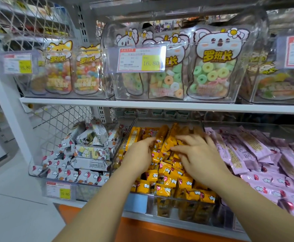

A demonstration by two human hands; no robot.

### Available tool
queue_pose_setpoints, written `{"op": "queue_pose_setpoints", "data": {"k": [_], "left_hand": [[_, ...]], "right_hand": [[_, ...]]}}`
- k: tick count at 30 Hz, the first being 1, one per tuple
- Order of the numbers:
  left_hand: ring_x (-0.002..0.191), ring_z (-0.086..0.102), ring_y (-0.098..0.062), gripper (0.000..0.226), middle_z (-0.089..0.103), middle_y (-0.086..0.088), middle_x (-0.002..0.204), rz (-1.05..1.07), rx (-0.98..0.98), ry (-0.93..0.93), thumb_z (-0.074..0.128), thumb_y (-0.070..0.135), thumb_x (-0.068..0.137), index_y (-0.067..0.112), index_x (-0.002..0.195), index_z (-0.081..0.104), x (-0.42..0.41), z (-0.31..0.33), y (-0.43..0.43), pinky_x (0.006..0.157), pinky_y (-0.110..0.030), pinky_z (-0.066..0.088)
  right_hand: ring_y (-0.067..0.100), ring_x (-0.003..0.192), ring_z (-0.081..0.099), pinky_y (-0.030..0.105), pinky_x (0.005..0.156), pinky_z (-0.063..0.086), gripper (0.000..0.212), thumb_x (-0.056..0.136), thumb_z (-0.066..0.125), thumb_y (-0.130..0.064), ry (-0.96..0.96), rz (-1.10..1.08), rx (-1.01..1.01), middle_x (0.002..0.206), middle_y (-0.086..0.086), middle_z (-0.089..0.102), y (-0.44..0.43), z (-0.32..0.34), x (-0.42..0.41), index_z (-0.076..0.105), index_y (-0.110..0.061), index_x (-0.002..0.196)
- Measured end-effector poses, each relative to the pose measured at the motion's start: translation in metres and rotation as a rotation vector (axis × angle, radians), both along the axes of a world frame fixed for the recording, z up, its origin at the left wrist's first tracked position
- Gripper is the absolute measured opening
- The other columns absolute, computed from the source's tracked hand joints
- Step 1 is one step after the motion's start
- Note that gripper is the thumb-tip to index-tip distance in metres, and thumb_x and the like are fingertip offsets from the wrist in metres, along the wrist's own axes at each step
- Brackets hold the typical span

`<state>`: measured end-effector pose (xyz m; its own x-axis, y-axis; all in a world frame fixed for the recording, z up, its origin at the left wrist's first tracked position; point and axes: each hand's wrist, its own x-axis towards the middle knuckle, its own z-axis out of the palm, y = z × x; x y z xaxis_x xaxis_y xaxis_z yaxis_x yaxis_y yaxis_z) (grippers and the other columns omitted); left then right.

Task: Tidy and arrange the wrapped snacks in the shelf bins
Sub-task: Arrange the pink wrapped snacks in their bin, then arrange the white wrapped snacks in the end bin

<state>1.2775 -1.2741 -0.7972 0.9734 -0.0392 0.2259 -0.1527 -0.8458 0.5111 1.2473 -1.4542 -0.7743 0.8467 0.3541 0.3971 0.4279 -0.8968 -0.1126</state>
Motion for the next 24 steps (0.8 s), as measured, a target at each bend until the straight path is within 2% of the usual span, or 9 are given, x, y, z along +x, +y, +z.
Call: {"op": "queue_pose_setpoints", "data": {"k": [4,6,8,10,12,15,18,24], "left_hand": [[0.12,0.053,-0.025,0.063,0.055,-0.002,0.135,-0.006,0.119,0.029,0.041,-0.002,0.093,0.033,0.145,0.032,0.007,-0.002,0.001,0.096,-0.043,0.048],[0.12,0.052,-0.025,0.061,0.055,-0.001,0.134,0.052,0.201,-0.077,0.046,-0.001,0.092,0.032,0.143,0.036,0.004,0.001,0.006,0.098,-0.044,0.046],[0.123,0.048,-0.021,0.054,0.053,0.003,0.136,0.129,0.363,-0.232,0.05,0.004,0.093,0.032,0.139,0.042,0.003,0.003,0.016,0.099,-0.039,0.041],[0.125,0.042,-0.02,0.042,0.052,0.006,0.136,0.146,0.526,-0.285,0.049,0.014,0.095,0.032,0.133,0.049,0.002,0.004,0.024,0.098,-0.036,0.034],[0.127,0.037,-0.021,0.035,0.051,0.007,0.135,0.129,0.626,-0.242,0.048,0.019,0.096,0.031,0.128,0.055,0.002,0.003,0.025,0.1,-0.038,0.029],[0.125,0.037,-0.026,0.034,0.048,0.0,0.135,0.121,0.752,-0.169,0.052,0.016,0.093,0.027,0.125,0.058,0.004,0.005,0.019,0.101,-0.041,0.03],[0.127,0.035,-0.029,0.033,0.045,-0.005,0.136,0.136,0.784,-0.134,0.054,0.017,0.092,0.025,0.124,0.059,0.006,0.01,0.016,0.102,-0.043,0.03],[0.125,0.037,-0.027,0.03,0.05,-0.001,0.132,0.133,0.692,-0.159,0.053,0.008,0.089,0.023,0.115,0.056,0.005,0.012,0.015,0.101,-0.04,0.031]], "right_hand": [[0.014,0.144,0.009,0.044,0.116,0.003,0.048,0.1,0.033,-0.03,0.069,-0.061,-0.088,0.156,-0.011,0.013,0.0,-0.003,0.005,0.023,-0.038,0.146],[0.015,0.144,0.008,0.043,0.116,0.002,0.049,0.1,0.033,-0.03,0.075,-0.069,-0.076,0.157,-0.01,0.011,-0.001,-0.003,0.005,0.02,-0.039,0.146],[0.016,0.142,0.013,0.042,0.116,0.002,0.048,0.099,0.038,-0.03,0.046,-0.046,-0.023,0.155,-0.01,0.017,-0.001,-0.003,0.004,0.027,-0.04,0.144],[0.018,0.14,0.022,0.044,0.115,0.007,0.044,0.096,0.048,-0.027,-0.005,0.01,0.047,0.151,-0.009,0.03,0.001,-0.003,0.002,0.042,-0.037,0.138],[0.021,0.137,0.031,0.048,0.113,0.012,0.037,0.092,0.056,-0.023,-0.044,0.091,0.109,0.144,-0.007,0.043,0.006,-0.002,0.001,0.056,-0.031,0.128],[0.014,0.14,0.024,0.044,0.116,0.001,0.034,0.094,0.051,-0.027,0.019,0.122,0.055,0.146,-0.013,0.039,0.012,-0.003,-0.002,0.056,-0.035,0.127],[0.007,0.142,0.015,0.04,0.116,-0.007,0.037,0.097,0.044,-0.033,0.088,0.083,-0.005,0.15,-0.017,0.03,0.01,-0.008,-0.001,0.047,-0.041,0.133],[0.008,0.142,0.016,0.043,0.116,-0.009,0.04,0.097,0.045,-0.033,0.121,0.067,-0.044,0.152,-0.015,0.028,0.009,-0.009,-0.001,0.042,-0.041,0.136]]}}
